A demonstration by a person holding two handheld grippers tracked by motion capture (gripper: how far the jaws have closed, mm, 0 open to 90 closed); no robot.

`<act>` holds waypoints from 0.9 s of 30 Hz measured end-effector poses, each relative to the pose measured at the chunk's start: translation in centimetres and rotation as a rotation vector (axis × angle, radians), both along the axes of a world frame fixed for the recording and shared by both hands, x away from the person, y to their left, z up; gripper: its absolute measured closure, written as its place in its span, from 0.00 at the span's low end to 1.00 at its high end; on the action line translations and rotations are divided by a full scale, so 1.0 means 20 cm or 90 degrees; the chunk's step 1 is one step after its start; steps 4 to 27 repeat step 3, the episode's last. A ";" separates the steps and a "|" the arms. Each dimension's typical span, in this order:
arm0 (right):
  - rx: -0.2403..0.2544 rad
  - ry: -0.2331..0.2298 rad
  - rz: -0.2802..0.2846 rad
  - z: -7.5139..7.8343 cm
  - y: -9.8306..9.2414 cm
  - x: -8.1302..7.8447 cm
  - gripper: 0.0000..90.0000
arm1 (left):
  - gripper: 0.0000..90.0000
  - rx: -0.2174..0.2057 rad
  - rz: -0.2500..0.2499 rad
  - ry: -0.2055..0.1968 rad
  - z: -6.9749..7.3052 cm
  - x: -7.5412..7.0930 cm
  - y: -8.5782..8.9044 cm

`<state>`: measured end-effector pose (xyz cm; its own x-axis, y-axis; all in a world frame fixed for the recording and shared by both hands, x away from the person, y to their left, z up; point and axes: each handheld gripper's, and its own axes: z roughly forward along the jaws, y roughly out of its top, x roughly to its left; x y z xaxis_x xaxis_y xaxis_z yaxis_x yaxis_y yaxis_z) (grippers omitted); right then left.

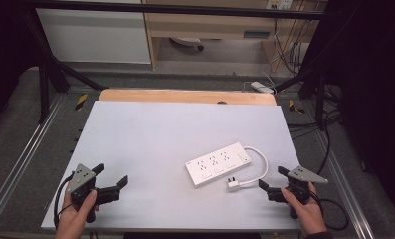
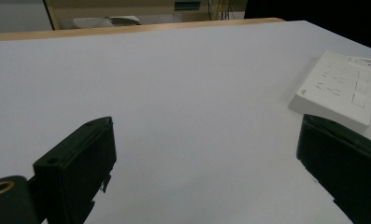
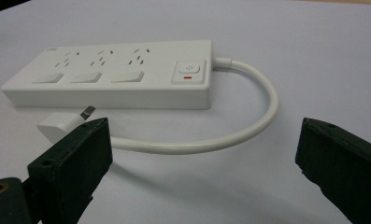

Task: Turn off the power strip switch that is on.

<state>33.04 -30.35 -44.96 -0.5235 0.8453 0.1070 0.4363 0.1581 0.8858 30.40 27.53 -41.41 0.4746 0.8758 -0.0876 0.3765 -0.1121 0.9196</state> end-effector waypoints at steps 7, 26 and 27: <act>-0.040 0.014 0.006 -0.01 0.02 0.00 0.06 | 0.05 0.001 -0.001 0.001 0.00 0.00 0.00; -0.040 0.014 0.006 -0.01 0.02 0.00 0.06 | 0.05 0.001 -0.001 0.001 0.00 0.00 0.00; -0.040 0.014 0.006 -0.01 0.02 0.00 0.06 | 0.05 0.001 -0.001 0.001 0.00 0.00 0.00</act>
